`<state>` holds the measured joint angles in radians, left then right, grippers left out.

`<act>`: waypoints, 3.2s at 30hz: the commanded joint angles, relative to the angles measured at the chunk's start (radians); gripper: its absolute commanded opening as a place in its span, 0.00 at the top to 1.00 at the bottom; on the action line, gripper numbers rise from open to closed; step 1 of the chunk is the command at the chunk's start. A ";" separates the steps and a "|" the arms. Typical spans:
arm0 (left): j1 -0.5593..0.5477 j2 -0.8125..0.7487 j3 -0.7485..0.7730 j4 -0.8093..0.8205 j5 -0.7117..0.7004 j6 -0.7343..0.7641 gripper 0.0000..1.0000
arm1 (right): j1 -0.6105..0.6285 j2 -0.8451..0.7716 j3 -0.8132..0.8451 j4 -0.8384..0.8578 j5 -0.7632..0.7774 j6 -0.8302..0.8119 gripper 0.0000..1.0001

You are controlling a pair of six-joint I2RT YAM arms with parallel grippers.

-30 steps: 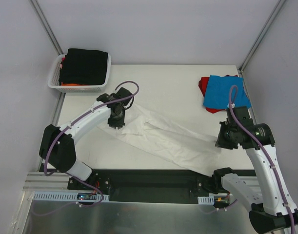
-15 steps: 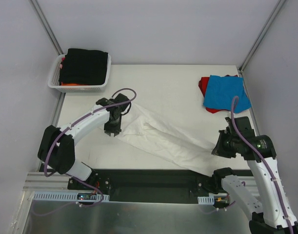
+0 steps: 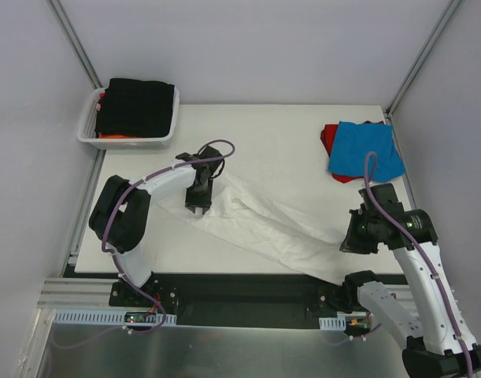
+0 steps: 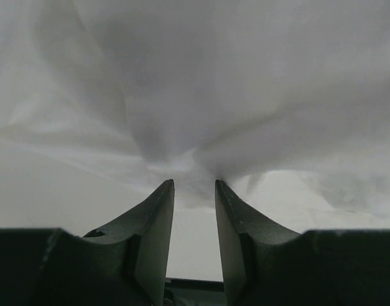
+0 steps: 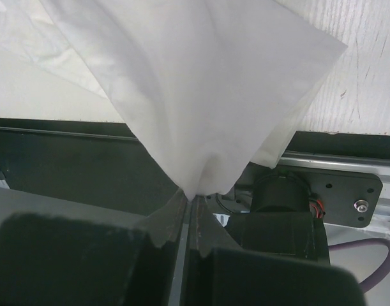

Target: Fold and stack the t-shirts

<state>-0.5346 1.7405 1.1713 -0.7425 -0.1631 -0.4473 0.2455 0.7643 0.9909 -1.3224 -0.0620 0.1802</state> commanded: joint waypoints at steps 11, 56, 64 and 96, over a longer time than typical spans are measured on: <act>0.008 -0.013 0.090 0.107 0.162 0.076 0.66 | 0.002 0.030 0.028 -0.060 -0.025 0.013 0.99; -0.004 -0.291 0.027 -0.004 0.004 0.088 1.00 | 0.003 0.040 0.005 -0.049 -0.004 -0.015 0.99; 0.004 -0.407 -0.142 -0.041 -0.024 0.068 1.00 | 0.002 0.032 -0.014 -0.060 -0.005 -0.019 0.99; 0.111 -0.199 -0.094 -0.081 -0.079 0.071 1.00 | 0.005 -0.165 -0.109 -0.098 -0.030 0.042 0.99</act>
<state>-0.4305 1.5063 1.0409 -0.8139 -0.2451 -0.3798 0.2466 0.5900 0.9176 -1.3239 -0.0807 0.2024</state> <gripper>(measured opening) 0.009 0.032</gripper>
